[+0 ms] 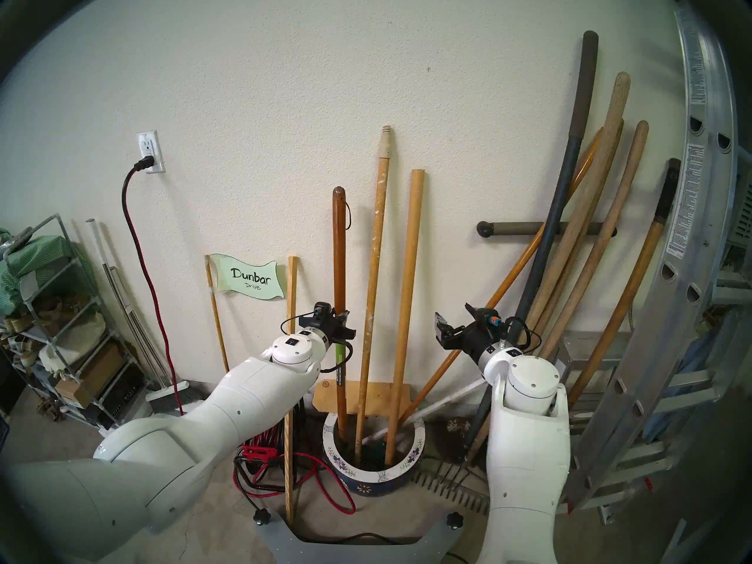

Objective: Put wooden sticks into the pot

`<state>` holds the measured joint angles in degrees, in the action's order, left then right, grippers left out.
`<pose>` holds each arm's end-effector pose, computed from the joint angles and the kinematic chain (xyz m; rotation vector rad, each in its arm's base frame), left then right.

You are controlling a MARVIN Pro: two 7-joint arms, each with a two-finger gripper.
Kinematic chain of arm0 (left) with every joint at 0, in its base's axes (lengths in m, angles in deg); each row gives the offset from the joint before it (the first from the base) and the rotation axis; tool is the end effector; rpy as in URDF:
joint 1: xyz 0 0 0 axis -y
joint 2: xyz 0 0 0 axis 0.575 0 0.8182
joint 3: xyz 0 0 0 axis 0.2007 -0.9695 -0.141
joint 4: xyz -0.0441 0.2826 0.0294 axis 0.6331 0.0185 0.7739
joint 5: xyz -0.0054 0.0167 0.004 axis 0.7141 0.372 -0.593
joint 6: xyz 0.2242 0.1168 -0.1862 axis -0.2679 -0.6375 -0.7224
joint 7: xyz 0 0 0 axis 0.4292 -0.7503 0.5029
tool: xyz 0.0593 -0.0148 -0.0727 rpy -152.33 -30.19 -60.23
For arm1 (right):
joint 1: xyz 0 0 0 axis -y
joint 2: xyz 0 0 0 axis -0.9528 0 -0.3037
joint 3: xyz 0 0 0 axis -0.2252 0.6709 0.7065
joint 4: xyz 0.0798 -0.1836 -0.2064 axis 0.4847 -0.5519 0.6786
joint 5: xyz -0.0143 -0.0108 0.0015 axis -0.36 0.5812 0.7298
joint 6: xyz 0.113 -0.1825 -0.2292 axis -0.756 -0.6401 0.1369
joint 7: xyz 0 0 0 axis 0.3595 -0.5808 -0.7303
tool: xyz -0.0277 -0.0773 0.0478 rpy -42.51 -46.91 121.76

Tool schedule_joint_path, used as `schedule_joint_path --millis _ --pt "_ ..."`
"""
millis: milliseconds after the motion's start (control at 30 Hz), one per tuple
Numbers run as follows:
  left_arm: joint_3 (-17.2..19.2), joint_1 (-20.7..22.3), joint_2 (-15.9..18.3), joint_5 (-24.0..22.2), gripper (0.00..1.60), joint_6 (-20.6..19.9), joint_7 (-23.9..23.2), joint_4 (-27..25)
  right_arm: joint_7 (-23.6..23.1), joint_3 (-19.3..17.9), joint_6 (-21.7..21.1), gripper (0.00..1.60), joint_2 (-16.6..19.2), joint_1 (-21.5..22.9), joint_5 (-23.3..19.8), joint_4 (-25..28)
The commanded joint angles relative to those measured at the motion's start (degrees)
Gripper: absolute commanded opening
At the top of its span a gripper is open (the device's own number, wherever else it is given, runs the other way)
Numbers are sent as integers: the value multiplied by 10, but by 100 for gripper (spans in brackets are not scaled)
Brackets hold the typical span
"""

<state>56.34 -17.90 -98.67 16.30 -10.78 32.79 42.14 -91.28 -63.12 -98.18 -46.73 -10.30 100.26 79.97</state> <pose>0.5485 -0.1003 -0.3632 2.3396 -0.3779 1.8268 0.4385 -0.0709 -0.2874 -2.2438 -0.3758 -1.9828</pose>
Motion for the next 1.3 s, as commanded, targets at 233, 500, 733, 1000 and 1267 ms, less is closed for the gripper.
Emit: schedule_joint_path --millis 233,500,733,1000,1267 --pt "4 78 -51 -1 0 28 -31 124 -1 2 1 160 -1 0 0 2" --pt "4 107 -70 0 0 40 -47 182 -1 2 1 160 -1 1 0 2" --pt "0 140 -94 3 0 48 -65 249 -1 2 1 160 -1 1 0 2" --pt "-1 164 -111 2 0 47 -79 301 -1 2 1 160 -1 1 0 2" --pt "0 179 -118 0 0 37 -86 316 -1 2 1 160 -1 1 0 2"
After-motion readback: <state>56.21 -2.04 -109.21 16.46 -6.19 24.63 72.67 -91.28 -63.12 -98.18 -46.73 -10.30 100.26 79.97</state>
